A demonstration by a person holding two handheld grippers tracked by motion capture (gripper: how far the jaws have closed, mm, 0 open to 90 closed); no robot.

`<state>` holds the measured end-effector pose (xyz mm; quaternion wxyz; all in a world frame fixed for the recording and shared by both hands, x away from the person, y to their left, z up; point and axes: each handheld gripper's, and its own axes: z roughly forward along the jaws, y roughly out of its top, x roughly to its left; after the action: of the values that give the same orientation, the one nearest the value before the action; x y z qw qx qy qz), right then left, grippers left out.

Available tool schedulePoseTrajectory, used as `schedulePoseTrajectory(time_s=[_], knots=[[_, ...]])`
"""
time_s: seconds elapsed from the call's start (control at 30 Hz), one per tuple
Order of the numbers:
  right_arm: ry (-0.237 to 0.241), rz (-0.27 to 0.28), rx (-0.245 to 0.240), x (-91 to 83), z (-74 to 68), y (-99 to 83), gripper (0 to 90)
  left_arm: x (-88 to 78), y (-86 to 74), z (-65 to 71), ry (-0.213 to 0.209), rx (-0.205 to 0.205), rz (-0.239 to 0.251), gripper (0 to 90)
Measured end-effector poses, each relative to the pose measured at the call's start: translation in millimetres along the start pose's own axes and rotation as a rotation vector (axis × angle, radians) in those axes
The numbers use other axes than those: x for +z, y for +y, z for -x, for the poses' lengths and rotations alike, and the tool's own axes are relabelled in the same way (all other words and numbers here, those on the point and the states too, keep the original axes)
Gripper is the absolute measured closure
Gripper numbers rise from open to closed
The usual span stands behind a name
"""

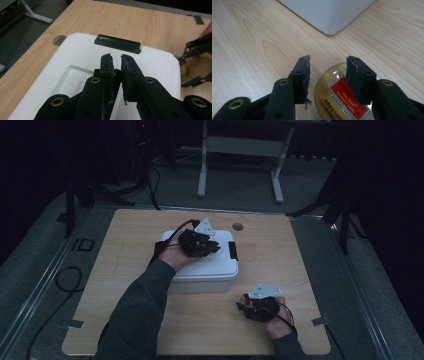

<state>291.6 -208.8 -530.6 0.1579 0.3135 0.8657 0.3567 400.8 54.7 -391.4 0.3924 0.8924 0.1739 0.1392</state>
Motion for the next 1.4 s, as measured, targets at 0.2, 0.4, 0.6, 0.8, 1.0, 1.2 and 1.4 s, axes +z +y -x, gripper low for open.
schedulePoseTrajectory(time_s=[0.2,0.4,0.6,0.8,1.0,1.2,1.4], knots=[[-0.001,0.002,0.0,-0.9,0.9,-0.2,53.7,-2.9,-1.0,2.2,0.047,-0.017,-0.024,66.8],[0.0,0.003,0.005,-1.4,1.2,-0.4,53.6,-21.0,-5.5,4.9,0.085,-0.025,-0.018,58.7],[0.0,0.002,0.003,-1.5,1.4,-0.3,53.6,-44.9,-14.7,4.8,0.123,-0.05,-0.009,57.5],[0.001,0.002,0.003,-2.2,2.4,-0.3,53.2,-57.4,-30.8,0.0,0.148,-0.091,0.001,57.6],[0.002,-0.004,0.006,-2.1,2.9,-0.5,53.3,-64.7,-40.2,-4.4,0.161,-0.115,-0.018,57.5],[-0.002,-0.004,0.004,-2.3,3.7,-0.8,53.3,-68.0,-43.3,-5.9,0.168,-0.101,-0.05,58.1],[-0.005,-0.003,0.008,-3.0,4.9,-1.2,53.2,-72.4,-43.0,-8.3,0.162,-0.107,-0.044,56.4]])
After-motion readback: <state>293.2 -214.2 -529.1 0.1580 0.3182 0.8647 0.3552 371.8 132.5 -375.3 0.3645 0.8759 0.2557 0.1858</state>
